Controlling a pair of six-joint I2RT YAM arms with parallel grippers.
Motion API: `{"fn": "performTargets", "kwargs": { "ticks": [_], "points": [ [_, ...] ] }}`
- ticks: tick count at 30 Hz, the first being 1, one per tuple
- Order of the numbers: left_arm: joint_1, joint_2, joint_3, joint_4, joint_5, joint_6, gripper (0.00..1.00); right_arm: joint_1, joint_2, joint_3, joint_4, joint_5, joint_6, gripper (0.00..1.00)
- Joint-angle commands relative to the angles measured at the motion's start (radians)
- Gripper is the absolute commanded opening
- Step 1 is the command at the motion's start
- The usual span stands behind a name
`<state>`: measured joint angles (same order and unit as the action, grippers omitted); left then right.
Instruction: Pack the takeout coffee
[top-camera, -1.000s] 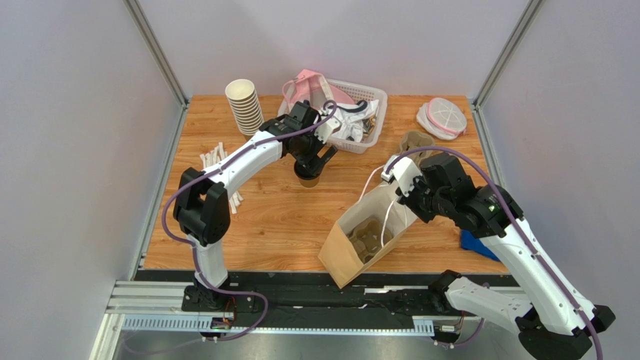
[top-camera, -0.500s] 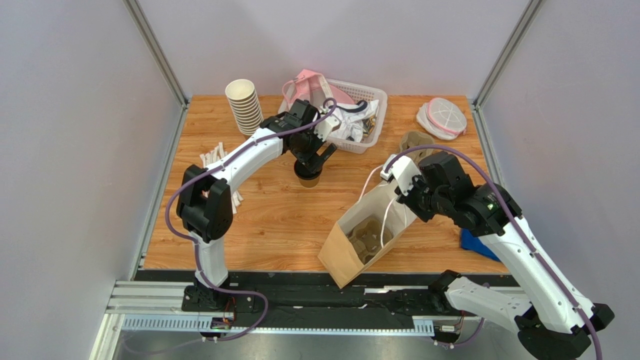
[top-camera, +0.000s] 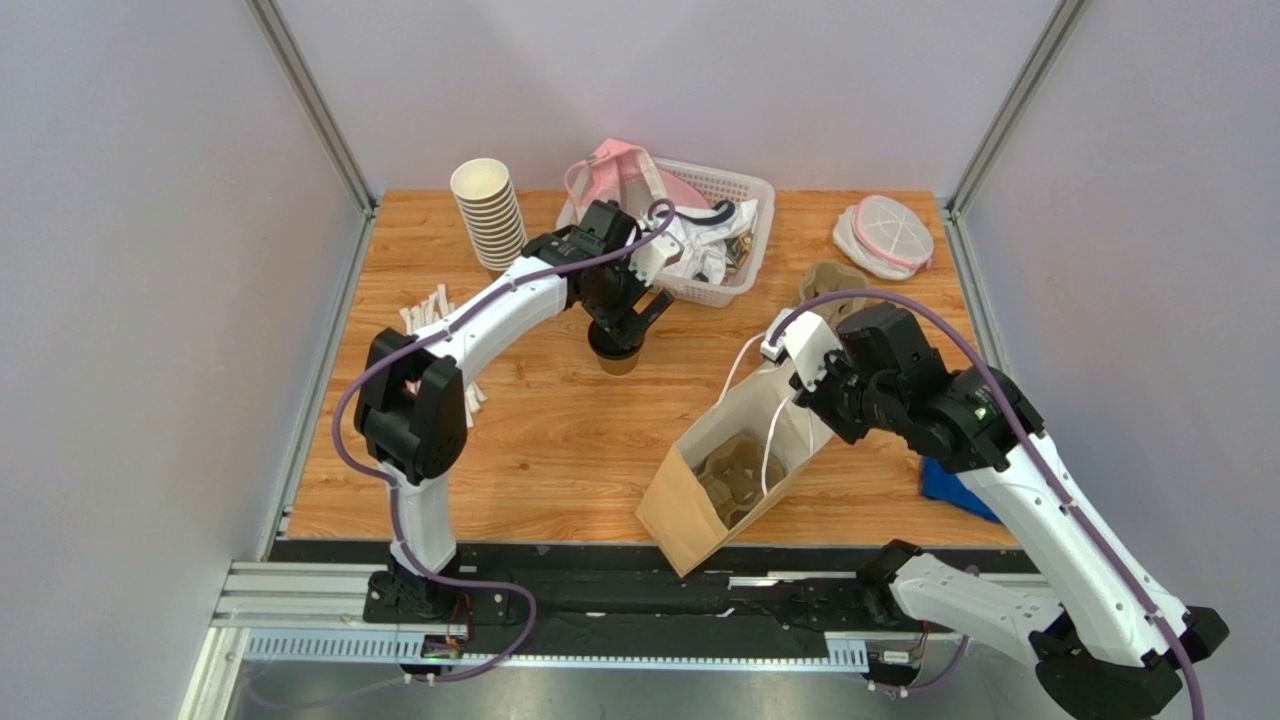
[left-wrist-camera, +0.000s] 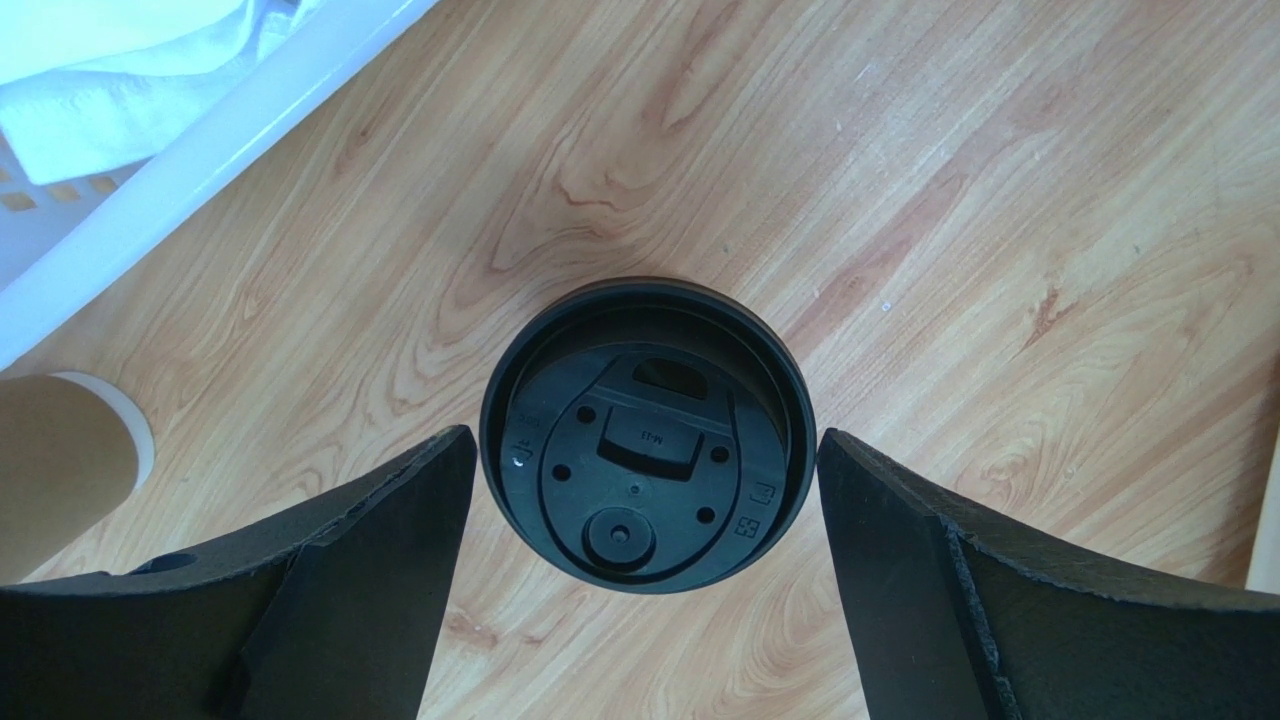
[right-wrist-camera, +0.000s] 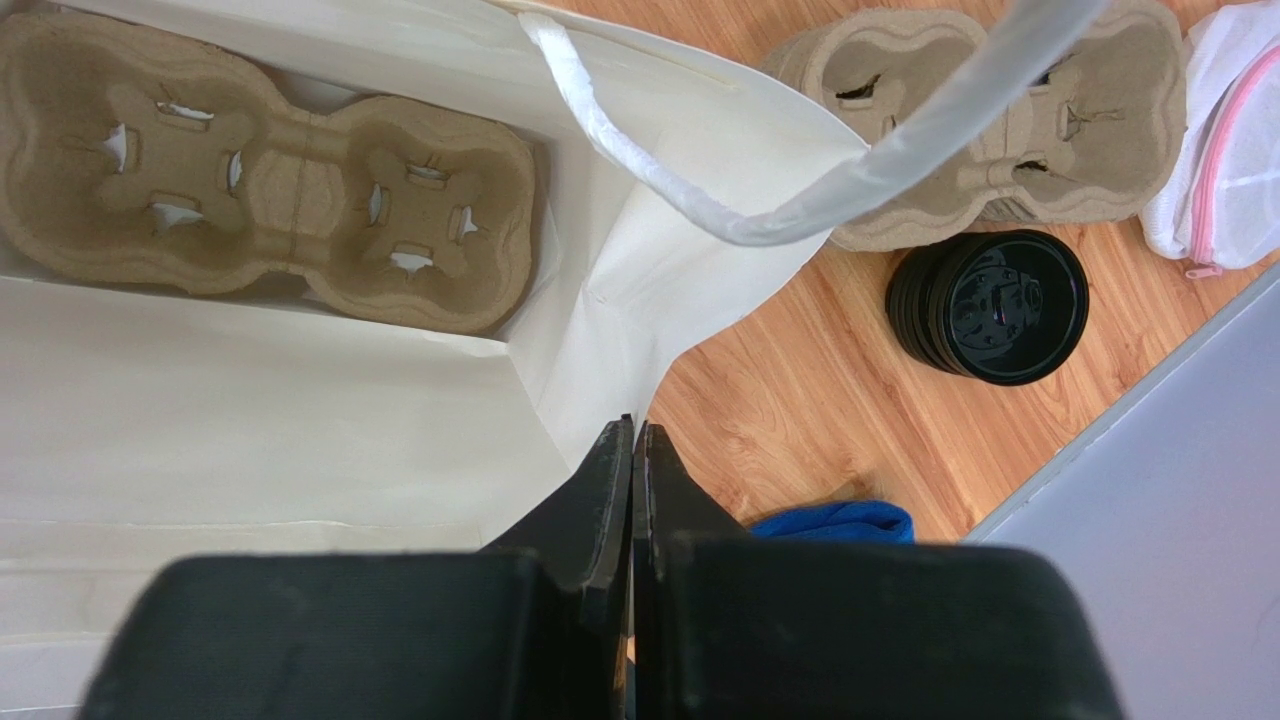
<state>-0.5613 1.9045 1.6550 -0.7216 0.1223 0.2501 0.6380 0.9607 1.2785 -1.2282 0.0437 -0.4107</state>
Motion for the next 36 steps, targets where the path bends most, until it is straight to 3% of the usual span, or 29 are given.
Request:
{"fn": "performTargets", "kwargs": {
  "ticks": [1,22,28,31,36],
  "points": [
    [0.003,0.016,-0.008,0.008,0.013,0.023,0.93,-0.003,0.018,0.013,-0.005,-0.011,0.018,0.00],
    [0.015,-0.007,-0.072,0.065,0.036,0.005,0.87,-0.004,0.027,0.027,-0.011,-0.011,0.009,0.00],
    [0.015,-0.004,-0.098,0.085,0.019,0.014,0.82,-0.003,0.029,0.030,-0.011,-0.010,0.012,0.00],
    [0.015,-0.005,-0.109,0.082,0.027,0.020,0.76,-0.003,0.027,0.032,-0.011,-0.013,0.015,0.00],
    [0.015,-0.030,-0.118,0.044,0.056,0.028,0.56,-0.003,0.039,0.053,-0.016,-0.028,0.021,0.00]
  ]
}}
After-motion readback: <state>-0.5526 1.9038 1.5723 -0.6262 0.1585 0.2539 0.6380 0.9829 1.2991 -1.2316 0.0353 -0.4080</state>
